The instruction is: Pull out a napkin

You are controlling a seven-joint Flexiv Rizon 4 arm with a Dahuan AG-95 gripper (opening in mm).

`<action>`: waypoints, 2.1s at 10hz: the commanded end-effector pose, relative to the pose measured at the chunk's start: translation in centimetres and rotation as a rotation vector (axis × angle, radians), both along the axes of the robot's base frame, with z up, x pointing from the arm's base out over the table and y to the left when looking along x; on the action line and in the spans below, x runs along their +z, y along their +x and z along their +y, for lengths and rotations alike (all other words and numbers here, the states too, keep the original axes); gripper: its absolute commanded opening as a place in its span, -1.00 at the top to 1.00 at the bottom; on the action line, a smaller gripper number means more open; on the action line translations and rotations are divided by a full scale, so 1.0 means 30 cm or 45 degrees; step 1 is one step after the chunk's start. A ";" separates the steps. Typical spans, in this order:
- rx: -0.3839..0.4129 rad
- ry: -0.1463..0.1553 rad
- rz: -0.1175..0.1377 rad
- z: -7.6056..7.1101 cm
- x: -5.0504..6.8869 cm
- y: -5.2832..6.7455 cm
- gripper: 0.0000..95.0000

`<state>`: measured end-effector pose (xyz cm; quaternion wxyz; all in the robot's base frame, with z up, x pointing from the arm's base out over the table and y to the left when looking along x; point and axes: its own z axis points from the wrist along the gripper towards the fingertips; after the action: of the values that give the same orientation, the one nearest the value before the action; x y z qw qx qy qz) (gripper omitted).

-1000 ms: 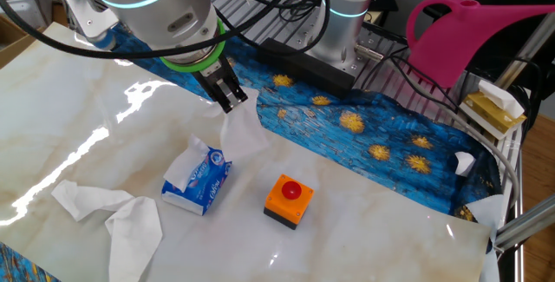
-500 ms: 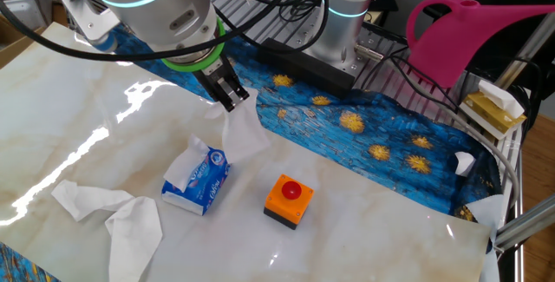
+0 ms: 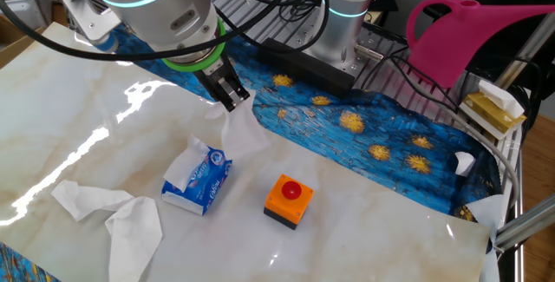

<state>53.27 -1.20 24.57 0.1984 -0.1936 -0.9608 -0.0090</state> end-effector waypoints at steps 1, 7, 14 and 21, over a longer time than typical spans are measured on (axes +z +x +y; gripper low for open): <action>-0.001 0.000 0.000 0.001 0.000 0.000 1.00; -0.025 0.024 0.004 0.013 -0.005 -0.011 1.00; -0.042 0.028 0.004 0.016 -0.014 -0.011 1.00; -0.133 -0.014 0.010 0.083 -0.054 -0.086 1.00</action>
<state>50.75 1.23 23.03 0.2009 -0.2449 -0.9484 -0.0130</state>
